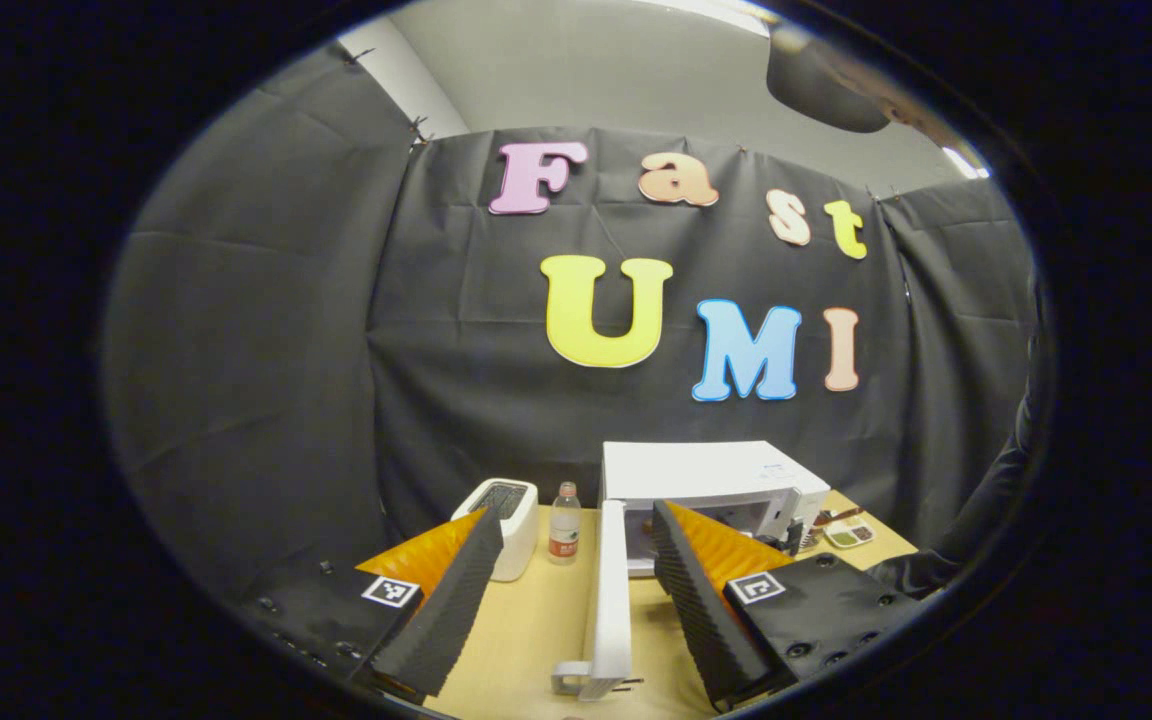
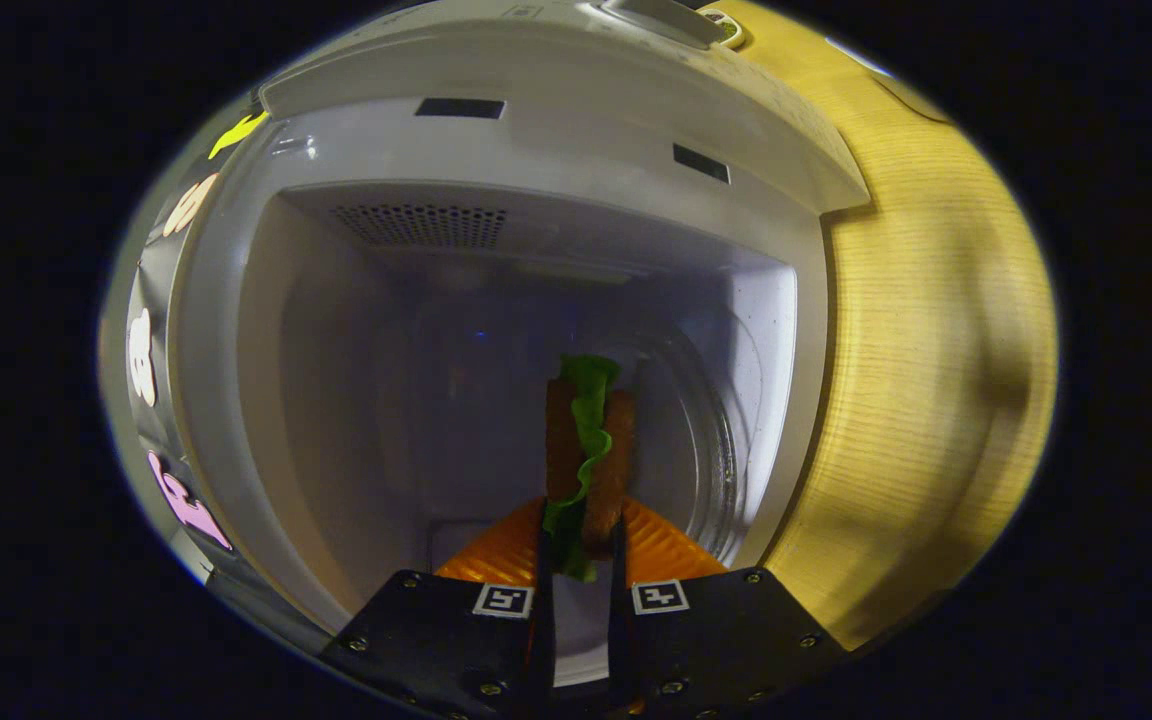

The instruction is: Open the microwave oven with the left hand, put the food in, and close the microwave oven.

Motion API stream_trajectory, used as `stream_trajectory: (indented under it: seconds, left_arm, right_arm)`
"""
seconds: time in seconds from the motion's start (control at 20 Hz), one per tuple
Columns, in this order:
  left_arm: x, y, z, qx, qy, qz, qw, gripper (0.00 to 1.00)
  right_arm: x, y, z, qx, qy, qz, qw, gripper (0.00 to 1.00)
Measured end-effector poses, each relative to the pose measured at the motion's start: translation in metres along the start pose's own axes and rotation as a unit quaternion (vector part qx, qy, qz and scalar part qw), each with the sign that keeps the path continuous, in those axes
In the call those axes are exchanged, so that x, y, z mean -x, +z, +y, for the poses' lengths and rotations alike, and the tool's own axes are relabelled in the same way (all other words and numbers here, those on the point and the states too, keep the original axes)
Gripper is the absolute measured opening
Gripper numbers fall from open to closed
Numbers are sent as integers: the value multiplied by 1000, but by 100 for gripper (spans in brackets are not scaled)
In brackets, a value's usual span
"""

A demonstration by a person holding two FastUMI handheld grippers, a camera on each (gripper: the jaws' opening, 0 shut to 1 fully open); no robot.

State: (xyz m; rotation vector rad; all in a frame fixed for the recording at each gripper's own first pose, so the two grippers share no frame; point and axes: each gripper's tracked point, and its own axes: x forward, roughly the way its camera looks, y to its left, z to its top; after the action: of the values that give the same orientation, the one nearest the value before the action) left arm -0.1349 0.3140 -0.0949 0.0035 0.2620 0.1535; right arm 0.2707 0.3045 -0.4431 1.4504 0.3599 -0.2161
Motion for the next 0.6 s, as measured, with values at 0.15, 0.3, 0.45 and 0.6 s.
stream_trajectory:
  seconds: [0.15,0.3,0.45,0.6]
  left_arm:
    - [-3,-2,1,3,1,1,1000,99]
    - [-8,0,-4,5,-6,0,1000,96]
    - [-14,0,-9,7,-16,-5,1000,97]
    - [-20,3,-16,8,-26,-11,1000,95]
  right_arm:
    - [-8,-3,-1,10,1,-2,1000,22]
    - [-7,-3,-4,20,-8,1,1000,22]
    - [-7,3,-8,22,-24,7,999,32]
    - [2,5,-17,37,-44,19,998,42]
